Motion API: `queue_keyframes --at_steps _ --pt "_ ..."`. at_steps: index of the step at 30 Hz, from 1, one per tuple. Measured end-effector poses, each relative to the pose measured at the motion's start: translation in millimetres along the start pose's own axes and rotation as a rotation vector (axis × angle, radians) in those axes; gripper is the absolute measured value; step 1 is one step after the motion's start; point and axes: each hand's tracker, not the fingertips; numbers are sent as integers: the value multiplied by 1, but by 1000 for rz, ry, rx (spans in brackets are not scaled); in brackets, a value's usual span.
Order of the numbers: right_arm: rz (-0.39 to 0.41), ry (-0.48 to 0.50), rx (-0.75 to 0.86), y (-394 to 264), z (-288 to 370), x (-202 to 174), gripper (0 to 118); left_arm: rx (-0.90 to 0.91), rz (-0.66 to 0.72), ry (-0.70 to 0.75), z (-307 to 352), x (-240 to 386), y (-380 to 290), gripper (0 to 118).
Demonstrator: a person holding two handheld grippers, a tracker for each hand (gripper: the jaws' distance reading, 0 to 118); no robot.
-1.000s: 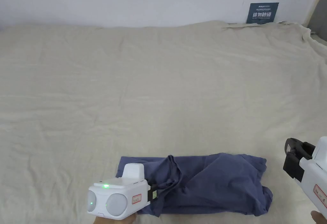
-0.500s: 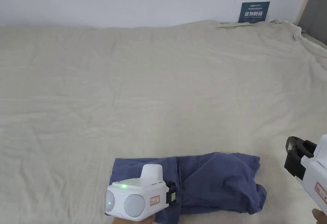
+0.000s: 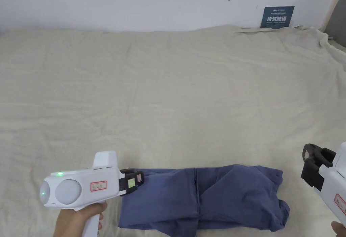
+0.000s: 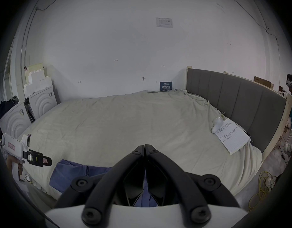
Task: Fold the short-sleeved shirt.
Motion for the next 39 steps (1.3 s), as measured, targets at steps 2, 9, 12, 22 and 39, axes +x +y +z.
queue_keyframes --at_steps 2,9,12,22,39 --pt "4 3 -3 0 -2 -1 0 -60 62 -23 0 -18 3 18" --pt "11 6 -10 -1 -4 -4 0 -170 115 -70 -26 -65 -9 114" --pt "12 3 -16 -3 -6 -4 0 -190 159 -92 -38 -78 -14 112" --pt "18 -7 -34 -5 -9 -4 0 -166 112 -136 -59 -71 -13 52" --pt "16 15 -25 0 -11 -8 0 -152 110 -24 -6 -65 5 6"
